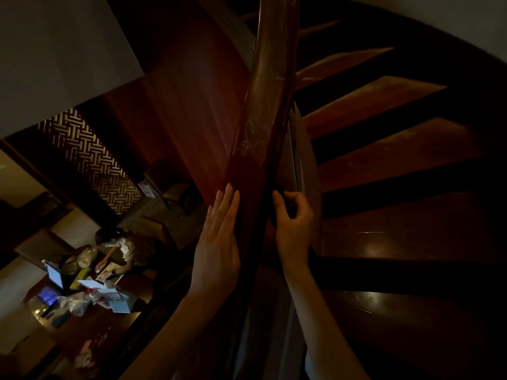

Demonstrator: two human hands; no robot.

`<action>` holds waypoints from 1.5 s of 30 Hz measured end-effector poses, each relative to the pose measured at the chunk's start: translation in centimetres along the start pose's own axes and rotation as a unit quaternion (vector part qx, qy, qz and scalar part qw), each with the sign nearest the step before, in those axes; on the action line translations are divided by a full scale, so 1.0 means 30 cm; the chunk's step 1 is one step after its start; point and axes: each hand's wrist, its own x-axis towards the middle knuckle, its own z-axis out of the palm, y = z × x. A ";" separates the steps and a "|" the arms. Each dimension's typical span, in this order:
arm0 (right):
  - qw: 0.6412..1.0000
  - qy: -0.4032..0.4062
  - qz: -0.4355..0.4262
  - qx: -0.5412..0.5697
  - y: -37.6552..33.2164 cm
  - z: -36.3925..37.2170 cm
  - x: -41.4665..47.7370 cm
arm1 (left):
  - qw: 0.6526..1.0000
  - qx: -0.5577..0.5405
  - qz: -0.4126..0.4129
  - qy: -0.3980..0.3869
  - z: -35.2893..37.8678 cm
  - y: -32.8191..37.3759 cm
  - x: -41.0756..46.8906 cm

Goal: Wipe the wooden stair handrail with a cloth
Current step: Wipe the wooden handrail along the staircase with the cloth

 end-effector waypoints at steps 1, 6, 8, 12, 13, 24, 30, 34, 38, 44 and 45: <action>1.000 -0.006 0.006 0.008 0.018 -0.015 -0.024 | 1.000 0.003 0.001 0.000 0.001 0.000 0.002; 0.998 -0.008 0.035 0.054 0.054 -0.021 -0.095 | 1.000 0.015 0.001 0.006 0.003 0.004 0.006; 0.999 0.004 0.017 0.043 0.005 0.010 -0.006 | 1.000 0.013 0.004 0.011 0.002 0.010 0.006; 0.999 0.020 -0.002 0.039 -0.143 0.075 0.273 | 1.000 0.018 0.002 0.013 -0.004 0.019 0.003; 0.999 0.022 -0.001 0.041 -0.175 0.085 0.332 | 1.000 0.021 0.002 0.013 -0.006 0.022 0.003; 0.993 0.043 0.034 0.101 0.053 0.033 -0.050 | 1.000 0.026 0.013 -0.003 -0.004 0.016 0.008; 0.990 0.084 0.029 0.106 -0.080 0.111 0.206 | 1.000 0.022 0.010 -0.002 -0.001 0.014 0.003; 0.993 0.076 0.008 0.094 -0.178 0.136 0.402 | 1.000 0.025 0.008 0.005 -0.002 0.019 0.005; 0.994 0.074 -0.005 0.086 -0.132 0.107 0.311 | 1.000 0.021 0.011 0.010 -0.003 0.020 0.007; 0.994 0.058 -0.060 0.068 0.056 0.049 -0.135 | 1.000 0.000 0.015 0.004 -0.014 0.021 0.007; 0.994 0.058 -0.077 0.061 0.070 0.043 -0.181 | 1.000 -0.001 0.015 0.004 -0.017 0.022 0.008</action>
